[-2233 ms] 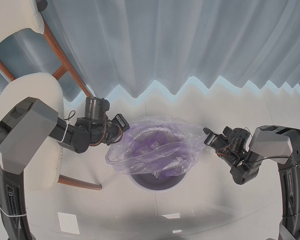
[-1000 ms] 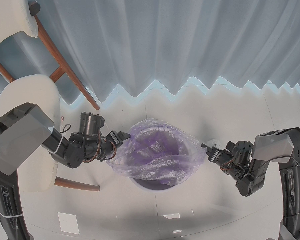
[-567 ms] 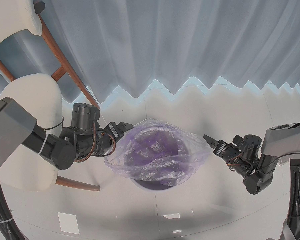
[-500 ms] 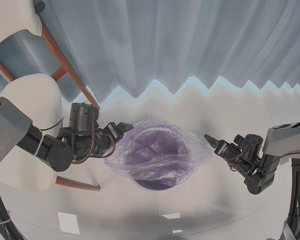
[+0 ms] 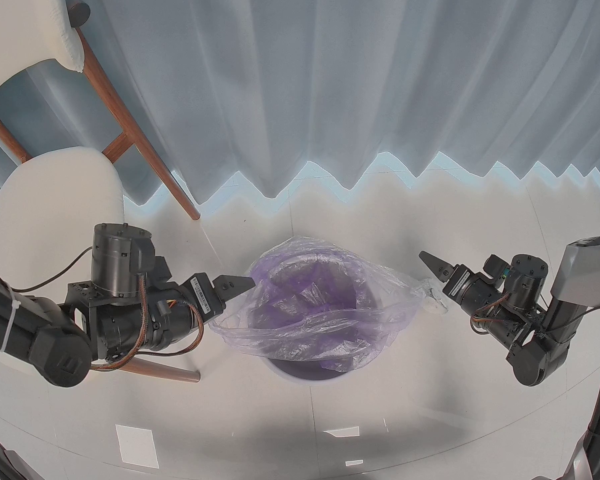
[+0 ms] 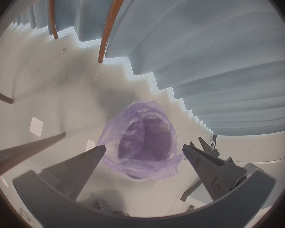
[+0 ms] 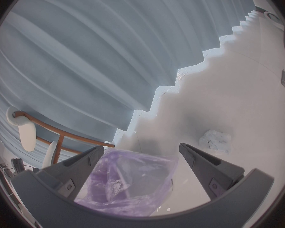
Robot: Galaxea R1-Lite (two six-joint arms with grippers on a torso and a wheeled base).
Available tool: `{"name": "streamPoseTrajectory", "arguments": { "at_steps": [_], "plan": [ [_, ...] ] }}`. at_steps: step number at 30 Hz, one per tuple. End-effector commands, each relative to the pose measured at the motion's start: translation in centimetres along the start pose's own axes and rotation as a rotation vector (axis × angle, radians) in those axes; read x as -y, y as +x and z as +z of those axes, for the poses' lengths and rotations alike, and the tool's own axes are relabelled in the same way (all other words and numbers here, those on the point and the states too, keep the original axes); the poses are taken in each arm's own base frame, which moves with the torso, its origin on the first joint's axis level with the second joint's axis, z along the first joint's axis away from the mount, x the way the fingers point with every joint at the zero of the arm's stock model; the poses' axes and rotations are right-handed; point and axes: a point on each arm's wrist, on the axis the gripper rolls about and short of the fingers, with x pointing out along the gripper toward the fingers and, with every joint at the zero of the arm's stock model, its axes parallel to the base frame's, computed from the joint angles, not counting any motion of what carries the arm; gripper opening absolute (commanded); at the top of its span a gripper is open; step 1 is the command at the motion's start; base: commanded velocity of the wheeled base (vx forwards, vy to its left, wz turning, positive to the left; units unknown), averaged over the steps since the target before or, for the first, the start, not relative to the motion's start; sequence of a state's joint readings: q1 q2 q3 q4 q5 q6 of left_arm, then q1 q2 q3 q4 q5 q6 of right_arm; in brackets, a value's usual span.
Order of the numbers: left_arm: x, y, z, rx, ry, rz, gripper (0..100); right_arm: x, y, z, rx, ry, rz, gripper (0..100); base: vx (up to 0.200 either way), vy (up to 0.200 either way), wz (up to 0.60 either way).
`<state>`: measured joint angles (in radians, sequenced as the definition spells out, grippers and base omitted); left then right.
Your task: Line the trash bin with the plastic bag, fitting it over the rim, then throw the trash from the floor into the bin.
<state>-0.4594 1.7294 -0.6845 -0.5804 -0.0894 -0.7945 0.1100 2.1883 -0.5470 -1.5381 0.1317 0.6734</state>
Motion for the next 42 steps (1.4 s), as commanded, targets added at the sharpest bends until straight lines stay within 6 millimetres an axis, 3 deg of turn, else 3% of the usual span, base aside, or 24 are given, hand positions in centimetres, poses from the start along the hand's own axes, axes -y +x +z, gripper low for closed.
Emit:
{"name": "streamPoseTrajectory", "arguments": {
  "at_steps": [1,5,10,12,24,25,28,38,39,41,42],
  "plan": [
    [0.2,-1.7,-0.9,-0.017,0.003,-0.017,100,-1.9,-2.2,1.7,-0.005,-0.002,0.026,100,0.000,0.000,0.00],
    [0.6,-1.4,-2.5,-0.096,0.017,0.001,100,-2.5,-3.2,2.1,-0.077,0.010,-0.020,100,0.000,0.000,0.00],
    [0.1,-0.4,-4.3,-0.205,-0.027,0.078,100,-3.0,-3.4,0.6,-0.183,0.022,-0.039,100,0.000,0.000,0.00],
    [0.3,0.1,-4.6,-0.227,-0.119,0.088,100,-3.1,-3.4,0.1,-0.210,0.027,-0.044,100,0.000,0.000,0.00],
    [-0.3,3.4,-3.5,-0.251,-0.315,0.104,100,-5.2,-2.7,-2.3,-0.289,0.036,0.018,100,0.000,0.000,0.00],
    [-0.1,4.2,-3.1,-0.237,-0.354,0.099,100,-5.7,-2.3,-3.5,-0.322,0.042,0.031,100,0.000,0.000,0.00],
    [0.1,4.3,-2.6,-0.224,-0.392,0.089,100,-5.4,-1.9,-4.5,-0.357,0.040,0.015,100,0.000,0.000,0.00],
    [0.0,4.9,-2.2,-0.237,-0.435,0.080,100,-5.6,-0.4,-4.7,-0.371,0.054,0.004,100,0.000,0.000,0.00],
    [-0.1,5.2,-2.4,-0.241,-0.436,0.088,0,-5.7,-0.2,-4.6,-0.369,0.057,0.005,100,0.000,0.000,0.00],
    [-0.3,5.6,-2.5,-0.247,-0.439,0.097,0,-5.7,-0.2,-4.5,-0.373,0.059,0.001,100,0.000,0.000,0.00],
    [-0.3,5.7,-2.7,-0.251,-0.436,0.098,0,-5.8,-0.3,-4.4,-0.374,0.059,0.000,0,0.000,0.000,0.00]
  ]
}}
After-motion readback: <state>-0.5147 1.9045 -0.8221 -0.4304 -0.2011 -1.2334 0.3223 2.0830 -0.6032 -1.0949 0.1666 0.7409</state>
